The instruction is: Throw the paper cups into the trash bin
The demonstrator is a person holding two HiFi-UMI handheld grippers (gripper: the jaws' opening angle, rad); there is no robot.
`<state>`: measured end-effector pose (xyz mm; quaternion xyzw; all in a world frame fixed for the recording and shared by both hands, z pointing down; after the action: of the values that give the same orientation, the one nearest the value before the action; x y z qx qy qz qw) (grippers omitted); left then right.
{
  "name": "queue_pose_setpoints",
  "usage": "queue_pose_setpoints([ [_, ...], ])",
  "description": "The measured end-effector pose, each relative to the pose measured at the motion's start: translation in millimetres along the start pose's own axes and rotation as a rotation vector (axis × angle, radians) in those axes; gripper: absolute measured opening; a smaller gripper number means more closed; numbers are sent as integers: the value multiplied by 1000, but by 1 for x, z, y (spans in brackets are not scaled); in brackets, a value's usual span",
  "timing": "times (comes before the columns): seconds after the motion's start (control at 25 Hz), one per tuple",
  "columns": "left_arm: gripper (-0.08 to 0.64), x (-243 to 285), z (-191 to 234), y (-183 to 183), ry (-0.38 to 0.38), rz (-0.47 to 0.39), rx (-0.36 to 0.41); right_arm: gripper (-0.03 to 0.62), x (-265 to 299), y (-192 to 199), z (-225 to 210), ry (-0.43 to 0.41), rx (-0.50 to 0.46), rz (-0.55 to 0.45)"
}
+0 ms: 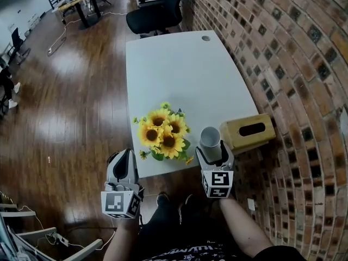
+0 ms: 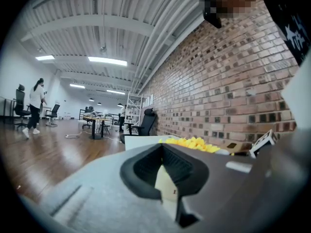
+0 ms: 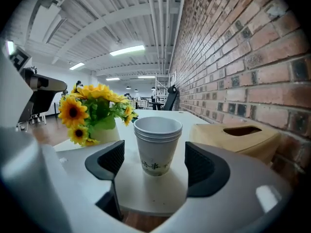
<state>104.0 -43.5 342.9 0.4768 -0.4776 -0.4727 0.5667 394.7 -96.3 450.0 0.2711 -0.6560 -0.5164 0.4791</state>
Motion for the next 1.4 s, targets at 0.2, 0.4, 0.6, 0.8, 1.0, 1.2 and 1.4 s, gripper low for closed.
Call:
queue_pose_setpoints([
  [0.2,5,6,1,4,4,8,-2,420,18,4,-4,-28,1,34],
  [0.4,5,8,0,4,4,20,0,431,30,-2,-4,-34,-10,26],
  [0.6,5,10,2,5,-8,23,3,431,42,-2,-7,-32,-23,34],
  [0.8,5,11,3,5,-6,26,0,431,49,-2,-10,-18,-18,30],
  [1.0,5,11,4,0,-14,30,3,430,56,-3,-11,-13,-27,38],
  [1.2,5,10,6,7,-4,19,0,353,55,-3,-12,3,-28,40],
  [1.4,5,10,2,0,0,23,5,345,51,-6,-13,-25,-16,19],
])
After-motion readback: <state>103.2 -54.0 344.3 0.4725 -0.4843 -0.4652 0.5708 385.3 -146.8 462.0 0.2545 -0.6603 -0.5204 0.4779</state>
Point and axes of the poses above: the fingertips, and each gripper's own axes: x forward along the fingers, z to its left, y out of its underside, the point moved 7 cm from there along -x, backward along the fingers, and after that the axes turned 7 degrees about -y, right-handed, at the moved point
